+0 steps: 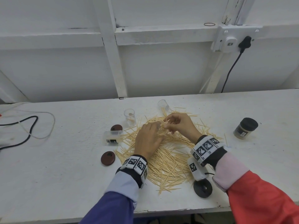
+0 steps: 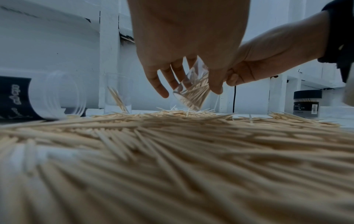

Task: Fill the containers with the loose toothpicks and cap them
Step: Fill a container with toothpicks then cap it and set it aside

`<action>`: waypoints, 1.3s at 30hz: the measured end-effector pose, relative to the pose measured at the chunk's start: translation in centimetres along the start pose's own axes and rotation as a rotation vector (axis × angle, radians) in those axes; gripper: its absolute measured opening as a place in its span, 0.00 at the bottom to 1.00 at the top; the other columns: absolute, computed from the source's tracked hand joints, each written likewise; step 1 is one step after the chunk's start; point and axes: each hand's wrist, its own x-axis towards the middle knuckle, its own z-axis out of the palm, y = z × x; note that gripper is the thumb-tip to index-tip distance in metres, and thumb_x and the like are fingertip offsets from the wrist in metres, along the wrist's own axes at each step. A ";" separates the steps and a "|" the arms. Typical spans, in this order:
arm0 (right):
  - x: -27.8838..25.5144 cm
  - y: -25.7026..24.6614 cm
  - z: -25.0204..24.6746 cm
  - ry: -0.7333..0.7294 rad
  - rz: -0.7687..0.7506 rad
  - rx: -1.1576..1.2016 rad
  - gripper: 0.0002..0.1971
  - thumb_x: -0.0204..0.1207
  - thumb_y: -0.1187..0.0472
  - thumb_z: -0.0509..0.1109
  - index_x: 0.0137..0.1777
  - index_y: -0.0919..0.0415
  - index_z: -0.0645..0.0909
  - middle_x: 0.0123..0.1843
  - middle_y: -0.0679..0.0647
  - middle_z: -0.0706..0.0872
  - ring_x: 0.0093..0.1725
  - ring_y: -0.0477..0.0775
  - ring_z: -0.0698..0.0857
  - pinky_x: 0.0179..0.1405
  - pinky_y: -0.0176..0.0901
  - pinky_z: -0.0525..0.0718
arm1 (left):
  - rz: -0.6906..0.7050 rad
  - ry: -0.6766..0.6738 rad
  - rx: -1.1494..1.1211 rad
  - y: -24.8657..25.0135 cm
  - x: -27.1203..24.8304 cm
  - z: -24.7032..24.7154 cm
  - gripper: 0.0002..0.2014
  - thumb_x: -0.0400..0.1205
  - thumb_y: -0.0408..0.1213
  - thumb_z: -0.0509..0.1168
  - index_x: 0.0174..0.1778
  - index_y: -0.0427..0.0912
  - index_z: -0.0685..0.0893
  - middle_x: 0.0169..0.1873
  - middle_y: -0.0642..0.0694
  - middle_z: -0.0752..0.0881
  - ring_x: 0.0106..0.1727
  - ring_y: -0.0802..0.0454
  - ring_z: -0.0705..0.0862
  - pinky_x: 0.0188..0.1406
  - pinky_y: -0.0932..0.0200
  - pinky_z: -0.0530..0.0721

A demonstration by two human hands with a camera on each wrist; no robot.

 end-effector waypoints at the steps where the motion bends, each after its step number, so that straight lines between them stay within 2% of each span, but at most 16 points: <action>1: 0.0 0.0 0.0 0.013 -0.028 -0.039 0.10 0.67 0.69 0.82 0.47 0.64 0.87 0.34 0.60 0.88 0.27 0.46 0.84 0.26 0.38 0.84 | 0.001 -0.004 0.000 0.0 0.0 0.0 0.25 0.79 0.50 0.69 0.72 0.50 0.76 0.62 0.54 0.81 0.62 0.54 0.76 0.53 0.61 0.73; 5: 0.1 -0.3 0.1 0.053 -0.080 -0.039 0.07 0.69 0.66 0.81 0.45 0.64 0.88 0.33 0.55 0.88 0.27 0.47 0.83 0.26 0.40 0.83 | -0.007 -0.007 0.011 -0.1 0.0 0.0 0.25 0.80 0.51 0.69 0.72 0.50 0.75 0.63 0.53 0.82 0.62 0.53 0.77 0.56 0.57 0.76; 8: 0.0 -0.8 0.0 0.046 -0.080 0.052 0.06 0.73 0.67 0.78 0.48 0.67 0.87 0.36 0.60 0.89 0.31 0.52 0.84 0.25 0.40 0.81 | -0.039 -0.006 0.007 -0.2 0.0 0.0 0.25 0.80 0.51 0.68 0.73 0.50 0.74 0.63 0.54 0.81 0.62 0.53 0.76 0.54 0.56 0.76; 9: 0.0 -1.0 0.0 0.030 -0.073 0.069 0.06 0.74 0.67 0.77 0.49 0.67 0.87 0.37 0.60 0.89 0.32 0.50 0.84 0.25 0.38 0.79 | -0.044 -0.007 0.003 -0.2 0.0 0.0 0.25 0.80 0.52 0.68 0.73 0.50 0.73 0.63 0.54 0.81 0.62 0.54 0.76 0.54 0.56 0.76; 11: -0.2 -1.3 0.0 -0.012 -0.060 0.047 0.06 0.75 0.66 0.77 0.50 0.65 0.88 0.39 0.54 0.89 0.33 0.44 0.82 0.27 0.32 0.77 | -0.044 -0.001 -0.001 -0.1 0.1 0.0 0.25 0.80 0.51 0.68 0.72 0.50 0.74 0.62 0.54 0.81 0.62 0.54 0.76 0.53 0.56 0.76; 13: -0.3 -1.4 -0.1 -0.054 -0.052 -0.022 0.09 0.74 0.62 0.77 0.54 0.60 0.89 0.42 0.48 0.88 0.37 0.42 0.80 0.37 0.29 0.80 | -0.034 0.012 -0.001 0.0 0.1 -0.1 0.25 0.80 0.50 0.68 0.72 0.50 0.74 0.62 0.53 0.81 0.61 0.53 0.77 0.53 0.55 0.77; 15: -0.3 -1.3 -0.3 -0.059 -0.041 -0.076 0.14 0.72 0.58 0.79 0.58 0.53 0.88 0.47 0.48 0.86 0.42 0.47 0.79 0.47 0.35 0.82 | -0.019 0.033 0.000 0.0 0.1 -0.1 0.24 0.80 0.48 0.68 0.72 0.49 0.75 0.63 0.52 0.81 0.62 0.52 0.76 0.53 0.53 0.78; 16: -0.3 -1.4 -0.4 -0.055 -0.033 -0.089 0.17 0.71 0.58 0.80 0.61 0.51 0.87 0.50 0.50 0.85 0.44 0.49 0.79 0.48 0.37 0.82 | -0.013 0.047 0.004 0.0 0.1 -0.2 0.24 0.80 0.47 0.68 0.72 0.49 0.75 0.63 0.51 0.81 0.62 0.51 0.76 0.54 0.52 0.79; 20: -0.4 -1.5 0.5 -0.169 0.021 -0.114 0.28 0.67 0.60 0.83 0.66 0.50 0.78 0.58 0.54 0.83 0.53 0.54 0.86 0.38 0.42 0.89 | 0.037 0.139 0.052 -0.4 0.2 -0.1 0.22 0.81 0.42 0.68 0.73 0.49 0.77 0.62 0.47 0.79 0.63 0.48 0.74 0.55 0.48 0.81; 22: -0.4 -1.5 1.1 -0.175 0.034 -0.081 0.29 0.67 0.63 0.83 0.66 0.53 0.77 0.58 0.55 0.82 0.51 0.55 0.88 0.37 0.44 0.90 | 0.063 0.189 0.074 -0.4 0.2 -0.1 0.23 0.80 0.39 0.69 0.72 0.48 0.77 0.62 0.45 0.78 0.64 0.47 0.74 0.57 0.46 0.82; 24: -0.3 -1.5 1.2 -0.098 0.013 -0.078 0.27 0.67 0.66 0.82 0.64 0.56 0.77 0.58 0.55 0.84 0.50 0.54 0.89 0.40 0.43 0.90 | 0.075 0.214 0.096 -0.5 0.3 0.0 0.27 0.79 0.38 0.72 0.75 0.45 0.75 0.64 0.43 0.78 0.67 0.46 0.75 0.62 0.45 0.81; 26: -0.1 -1.5 1.1 -0.010 -0.036 -0.182 0.26 0.66 0.67 0.82 0.62 0.57 0.77 0.58 0.52 0.85 0.53 0.51 0.88 0.45 0.40 0.89 | 0.055 0.213 0.110 -0.5 0.4 0.1 0.34 0.78 0.41 0.73 0.79 0.41 0.68 0.70 0.41 0.75 0.73 0.44 0.72 0.70 0.48 0.75; 28: 0.1 -1.5 0.9 -0.027 -0.023 -0.205 0.26 0.63 0.69 0.83 0.59 0.58 0.79 0.57 0.50 0.86 0.55 0.49 0.88 0.47 0.39 0.88 | 0.028 0.206 0.100 -0.6 0.4 0.1 0.38 0.78 0.43 0.73 0.81 0.39 0.64 0.75 0.40 0.71 0.77 0.43 0.68 0.74 0.49 0.70; 30: 0.2 -1.4 0.9 -0.073 0.008 -0.151 0.26 0.60 0.71 0.85 0.57 0.59 0.81 0.56 0.51 0.87 0.54 0.50 0.89 0.49 0.42 0.90 | 0.015 0.192 0.106 -0.6 0.3 0.2 0.39 0.77 0.42 0.74 0.82 0.39 0.63 0.76 0.41 0.70 0.78 0.43 0.67 0.75 0.47 0.71; 32: 0.2 -1.3 0.7 -0.043 0.012 -0.140 0.26 0.58 0.72 0.85 0.55 0.58 0.81 0.55 0.51 0.88 0.53 0.50 0.89 0.49 0.45 0.90 | 0.014 0.173 0.118 -0.6 0.4 0.2 0.40 0.76 0.42 0.75 0.81 0.39 0.64 0.77 0.41 0.70 0.79 0.43 0.67 0.75 0.46 0.72; 39: -0.4 -1.5 0.3 -0.094 0.040 -0.040 0.27 0.57 0.74 0.85 0.55 0.60 0.81 0.54 0.52 0.89 0.52 0.51 0.89 0.47 0.39 0.88 | 0.055 0.163 0.115 -0.6 0.3 0.3 0.35 0.75 0.37 0.75 0.78 0.40 0.71 0.73 0.43 0.74 0.76 0.43 0.71 0.73 0.45 0.74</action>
